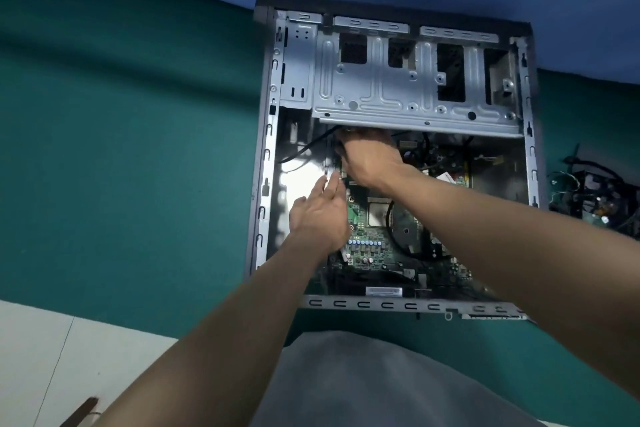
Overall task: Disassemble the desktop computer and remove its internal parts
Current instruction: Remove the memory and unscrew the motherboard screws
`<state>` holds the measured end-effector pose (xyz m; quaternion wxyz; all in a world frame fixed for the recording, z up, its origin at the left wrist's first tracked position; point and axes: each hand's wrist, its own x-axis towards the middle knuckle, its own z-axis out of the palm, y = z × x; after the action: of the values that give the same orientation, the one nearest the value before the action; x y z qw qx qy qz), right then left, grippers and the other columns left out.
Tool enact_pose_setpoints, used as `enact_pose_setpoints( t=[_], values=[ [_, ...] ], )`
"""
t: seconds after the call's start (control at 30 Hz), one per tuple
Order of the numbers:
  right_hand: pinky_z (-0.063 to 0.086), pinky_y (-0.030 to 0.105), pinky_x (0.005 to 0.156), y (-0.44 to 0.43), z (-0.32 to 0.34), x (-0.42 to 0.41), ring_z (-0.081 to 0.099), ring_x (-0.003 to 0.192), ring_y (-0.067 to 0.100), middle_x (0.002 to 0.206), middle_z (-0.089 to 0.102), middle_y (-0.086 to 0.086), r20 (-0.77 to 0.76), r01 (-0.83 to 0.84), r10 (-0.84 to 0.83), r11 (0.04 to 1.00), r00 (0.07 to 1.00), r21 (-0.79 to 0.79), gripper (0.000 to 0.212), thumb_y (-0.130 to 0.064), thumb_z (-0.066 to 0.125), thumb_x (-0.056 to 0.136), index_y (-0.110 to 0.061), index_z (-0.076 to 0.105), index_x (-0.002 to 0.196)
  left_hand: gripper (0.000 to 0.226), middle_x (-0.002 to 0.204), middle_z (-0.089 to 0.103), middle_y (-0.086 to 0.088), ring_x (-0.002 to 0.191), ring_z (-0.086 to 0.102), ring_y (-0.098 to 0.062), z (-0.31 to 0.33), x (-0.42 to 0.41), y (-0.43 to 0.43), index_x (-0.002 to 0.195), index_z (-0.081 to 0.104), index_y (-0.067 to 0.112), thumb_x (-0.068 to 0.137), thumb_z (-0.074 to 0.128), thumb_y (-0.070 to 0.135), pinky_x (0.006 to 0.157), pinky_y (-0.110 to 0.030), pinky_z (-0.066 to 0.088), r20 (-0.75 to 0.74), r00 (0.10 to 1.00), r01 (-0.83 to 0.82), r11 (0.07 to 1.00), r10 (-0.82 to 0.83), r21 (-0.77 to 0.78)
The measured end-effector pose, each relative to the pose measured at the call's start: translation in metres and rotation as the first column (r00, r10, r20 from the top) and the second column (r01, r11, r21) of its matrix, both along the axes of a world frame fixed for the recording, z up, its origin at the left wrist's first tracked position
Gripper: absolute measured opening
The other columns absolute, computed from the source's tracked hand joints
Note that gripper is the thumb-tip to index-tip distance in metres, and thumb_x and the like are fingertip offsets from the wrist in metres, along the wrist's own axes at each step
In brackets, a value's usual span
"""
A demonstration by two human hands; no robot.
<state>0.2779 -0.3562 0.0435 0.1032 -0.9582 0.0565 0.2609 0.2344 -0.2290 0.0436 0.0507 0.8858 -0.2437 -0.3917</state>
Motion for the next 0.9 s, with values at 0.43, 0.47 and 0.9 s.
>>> enact_pose_setpoints(
  t=[0.43, 0.47, 0.9],
  values=[
    [0.043, 0.037, 0.074, -0.011, -0.014, 0.010, 0.052, 0.082, 0.025, 0.090, 0.051, 0.005, -0.111, -0.027, 0.037, 0.996, 0.993, 0.085, 0.014, -0.013, 0.038, 0.095, -0.010, 0.050, 0.102, 0.077, 0.160, -0.017, 0.004, 0.148, -0.007, -0.019, 0.002, 0.001, 0.000, 0.155, -0.003, 0.018, 0.095, 0.047, 0.018, 0.118, -0.044, 0.007, -0.056, 0.998, -0.024, 0.999, 0.026, 0.024],
    [0.044, 0.036, 0.071, -0.009, -0.015, 0.007, 0.054, 0.079, 0.026, 0.083, 0.051, 0.004, -0.068, -0.047, 0.052, 0.996, 0.996, 0.076, 0.008, -0.009, 0.041, 0.092, -0.010, 0.048, 0.096, 0.077, 0.160, -0.017, 0.004, 0.148, -0.007, -0.019, 0.002, 0.001, 0.000, 0.155, -0.002, 0.017, 0.096, 0.047, 0.019, 0.118, -0.044, 0.007, -0.056, 0.998, -0.027, 0.999, 0.028, 0.022],
    [0.043, 0.035, 0.076, -0.039, 0.007, -0.054, 0.053, 0.072, 0.022, 0.086, 0.066, 0.007, 0.322, -0.049, 0.040, 0.999, 0.946, 0.021, 0.019, -0.019, 0.048, 0.098, -0.011, 0.065, 0.101, 0.078, 0.159, -0.020, 0.005, 0.148, -0.005, -0.018, 0.000, -0.003, 0.001, 0.155, -0.001, 0.018, 0.095, 0.049, 0.014, 0.119, -0.045, 0.011, -0.010, 0.999, -0.032, 0.999, 0.032, -0.027]
  ],
)
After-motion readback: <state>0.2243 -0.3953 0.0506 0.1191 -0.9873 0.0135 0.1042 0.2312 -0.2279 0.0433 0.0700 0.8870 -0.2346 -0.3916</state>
